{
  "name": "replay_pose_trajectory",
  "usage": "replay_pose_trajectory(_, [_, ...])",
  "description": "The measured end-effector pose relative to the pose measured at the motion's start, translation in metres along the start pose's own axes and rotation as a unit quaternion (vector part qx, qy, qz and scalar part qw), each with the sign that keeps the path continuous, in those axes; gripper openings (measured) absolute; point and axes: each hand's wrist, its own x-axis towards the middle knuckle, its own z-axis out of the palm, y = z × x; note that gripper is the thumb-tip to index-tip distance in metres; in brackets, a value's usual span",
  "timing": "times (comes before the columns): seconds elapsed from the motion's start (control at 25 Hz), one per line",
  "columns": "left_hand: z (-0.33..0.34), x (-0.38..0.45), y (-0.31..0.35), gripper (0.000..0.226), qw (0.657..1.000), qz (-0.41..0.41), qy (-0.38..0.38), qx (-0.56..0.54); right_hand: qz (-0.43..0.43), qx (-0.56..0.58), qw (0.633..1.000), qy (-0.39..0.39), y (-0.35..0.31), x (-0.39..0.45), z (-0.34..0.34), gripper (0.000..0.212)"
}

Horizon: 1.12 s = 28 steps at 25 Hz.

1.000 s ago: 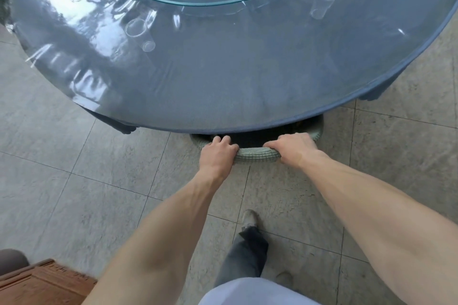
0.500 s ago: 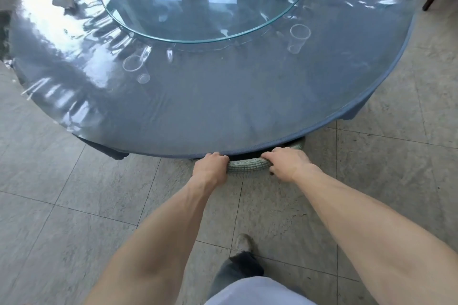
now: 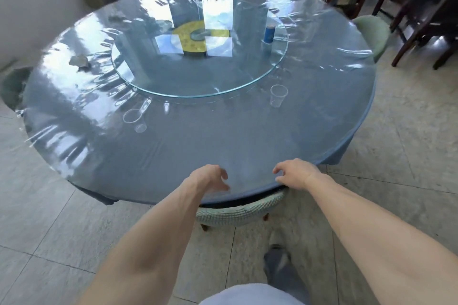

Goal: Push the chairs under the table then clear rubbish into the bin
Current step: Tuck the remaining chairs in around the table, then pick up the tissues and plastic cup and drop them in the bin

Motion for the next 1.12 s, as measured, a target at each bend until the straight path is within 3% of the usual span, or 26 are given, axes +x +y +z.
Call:
replay_pose_trajectory(0.28, [-0.053, 0.056, 0.025, 0.050, 0.996, -0.031, 0.061, -0.048, 0.047, 0.036, 0.992, 0.109, 0.056, 0.077, -0.070, 0.040])
replay_pose_trajectory(0.52, [-0.086, 0.090, 0.036, 0.050, 0.990, -0.084, 0.073, -0.091, 0.025, 0.029, 0.987, 0.153, 0.078, 0.139, -0.136, 0.050])
replay_pose_trajectory(0.92, [-0.102, 0.114, -0.002, 0.052, 0.980, -0.148, 0.047, -0.125, -0.024, -0.024, 0.998, 0.054, 0.070, 0.233, -0.164, 0.096])
replay_pose_trajectory(1.0, [-0.101, 0.110, -0.020, 0.052, 0.975, -0.168, 0.046, -0.139, -0.026, -0.044, 0.998, 0.029, 0.064, 0.250, -0.160, 0.091])
replay_pose_trajectory(1.12, [-0.103, 0.100, -0.058, 0.053, 0.965, -0.204, 0.074, -0.147, -0.018, -0.067, 0.993, 0.093, 0.050, 0.265, -0.156, 0.055])
